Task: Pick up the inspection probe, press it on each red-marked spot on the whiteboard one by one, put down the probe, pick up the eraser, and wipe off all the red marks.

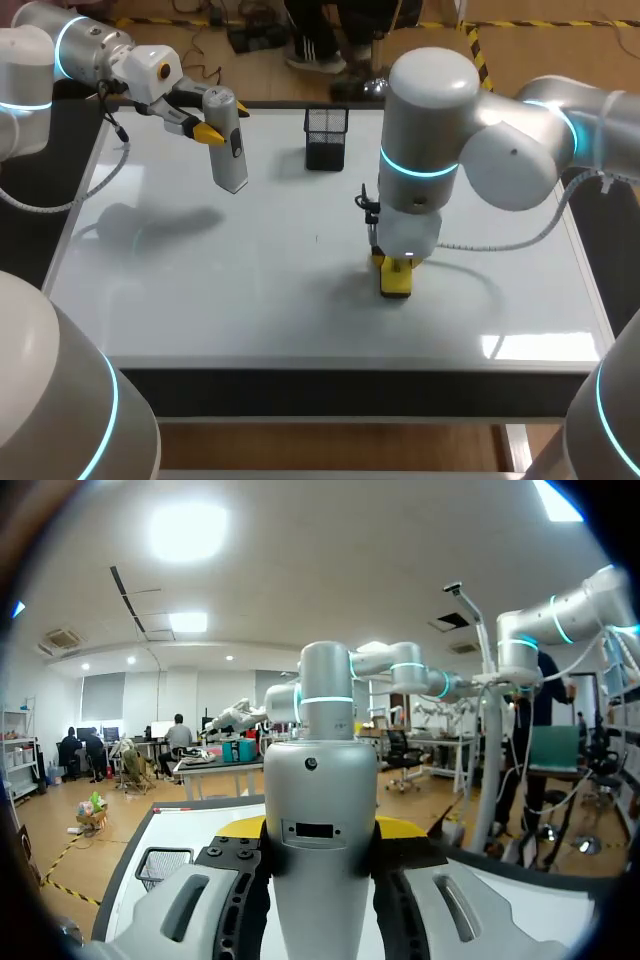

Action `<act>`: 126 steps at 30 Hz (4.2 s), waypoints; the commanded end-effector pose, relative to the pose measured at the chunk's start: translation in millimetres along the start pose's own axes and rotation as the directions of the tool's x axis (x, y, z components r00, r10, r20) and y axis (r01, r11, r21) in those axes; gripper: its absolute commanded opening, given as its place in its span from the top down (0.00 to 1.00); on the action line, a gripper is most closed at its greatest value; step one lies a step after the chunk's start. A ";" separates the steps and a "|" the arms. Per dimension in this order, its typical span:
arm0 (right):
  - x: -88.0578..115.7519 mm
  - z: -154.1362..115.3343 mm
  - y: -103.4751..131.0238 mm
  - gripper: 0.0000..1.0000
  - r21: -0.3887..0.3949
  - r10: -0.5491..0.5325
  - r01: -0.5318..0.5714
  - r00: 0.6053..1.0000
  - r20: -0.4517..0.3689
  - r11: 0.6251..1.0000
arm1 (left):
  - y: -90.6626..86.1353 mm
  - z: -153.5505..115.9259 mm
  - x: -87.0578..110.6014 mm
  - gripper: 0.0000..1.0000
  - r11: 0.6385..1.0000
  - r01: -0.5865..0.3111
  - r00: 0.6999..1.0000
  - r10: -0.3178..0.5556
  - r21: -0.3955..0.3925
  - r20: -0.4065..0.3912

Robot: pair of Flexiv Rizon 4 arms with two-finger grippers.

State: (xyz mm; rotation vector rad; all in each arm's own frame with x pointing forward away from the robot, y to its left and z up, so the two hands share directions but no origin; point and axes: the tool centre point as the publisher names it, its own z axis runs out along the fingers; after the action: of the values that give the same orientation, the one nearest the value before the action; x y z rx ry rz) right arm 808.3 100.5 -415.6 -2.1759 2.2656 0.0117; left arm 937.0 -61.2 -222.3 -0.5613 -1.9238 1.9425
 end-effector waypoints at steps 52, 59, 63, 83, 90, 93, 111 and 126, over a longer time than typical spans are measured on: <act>-3.1 -16.3 -169.6 1.00 -0.025 -0.047 0.049 0.997 0.056 0.999 | -1.3 -0.3 -0.2 1.00 1.000 0.001 1.000 -0.001 -0.001 -0.002; -4.1 -12.9 -205.3 1.00 -0.020 -0.044 0.046 0.998 0.052 0.999 | -1.3 -0.3 -0.2 1.00 1.000 0.001 1.000 -0.001 -0.001 -0.002; -2.0 -12.6 -222.2 1.00 -0.020 -0.034 0.035 0.998 0.046 0.999 | -1.3 -0.3 -0.2 1.00 1.000 0.001 1.000 -0.001 -0.001 -0.002; 8.0 -5.0 -270.4 1.00 -0.025 -0.012 0.013 1.000 0.013 1.000 | -1.3 -0.3 -0.2 1.00 1.000 0.001 1.000 -0.001 -0.001 -0.002; 10.0 0.0 -272.2 1.00 -0.030 -0.007 0.008 1.000 0.013 1.000 | -1.3 -0.3 -0.2 1.00 1.000 0.001 1.000 -0.001 -0.001 -0.002; 10.6 0.9 -271.0 1.00 -0.029 -0.006 0.007 1.000 0.014 1.000 | -1.3 -0.3 -0.2 1.00 1.000 0.001 1.000 -0.001 -0.001 -0.002; 15.8 2.5 -267.0 0.52 -0.023 -0.002 0.002 1.000 -0.009 1.000 | -1.3 -0.3 -0.2 1.00 1.000 0.001 1.000 -0.001 -0.001 -0.002; 35.5 -19.1 -263.7 0.00 0.023 0.176 -0.176 0.984 0.006 0.984 | -1.3 -0.3 -0.2 1.00 1.000 0.001 1.000 -0.001 -0.001 -0.002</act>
State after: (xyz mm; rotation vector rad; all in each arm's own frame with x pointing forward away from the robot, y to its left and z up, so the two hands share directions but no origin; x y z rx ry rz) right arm 1077.6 61.9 -407.8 -1.9915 2.4301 -0.0040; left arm 937.0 -61.1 -222.3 -0.5612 -1.9239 1.9426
